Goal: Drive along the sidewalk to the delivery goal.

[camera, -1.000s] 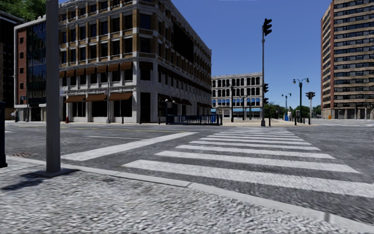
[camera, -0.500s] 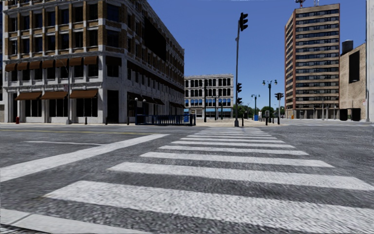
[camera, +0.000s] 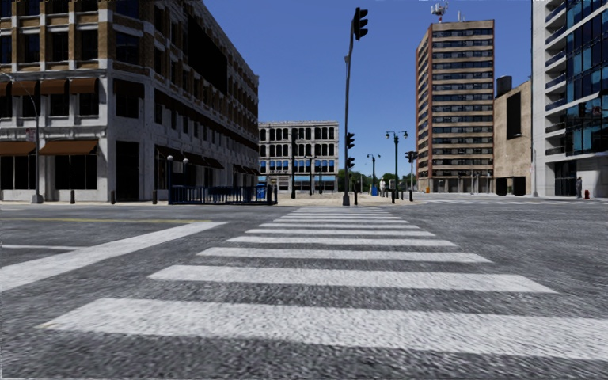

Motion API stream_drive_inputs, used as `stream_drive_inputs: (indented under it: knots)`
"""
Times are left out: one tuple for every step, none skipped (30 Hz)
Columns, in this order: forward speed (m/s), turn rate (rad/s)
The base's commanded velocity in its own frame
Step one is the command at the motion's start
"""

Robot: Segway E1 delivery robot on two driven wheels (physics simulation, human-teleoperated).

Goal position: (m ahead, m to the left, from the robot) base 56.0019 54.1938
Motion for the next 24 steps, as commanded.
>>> stream_drive_inputs:
  knots:
    - [1.78,-0.07]
    - [1.78,0.0]
    - [1.78,0.0]
    - [1.78,0.0]
    - [1.78,0.0]
    - [1.78,0.0]
    - [1.78,0.0]
    - [1.78,0.0]
    - [1.78,0.0]
    - [1.78,0.0]
    - [1.78,0.0]
    - [1.78,0.0]
    - [1.78,0.0]
    - [1.78,0.0]
    - [1.78,0.0]
    - [1.78,0.0]
    - [1.78,0.0]
    - [1.78,0.0]
    - [1.78,0.0]
    - [1.78,0.0]
    - [1.78,0.0]
    - [1.78,0.0]
    - [1.78,0.0]
    - [1.78,0.0]
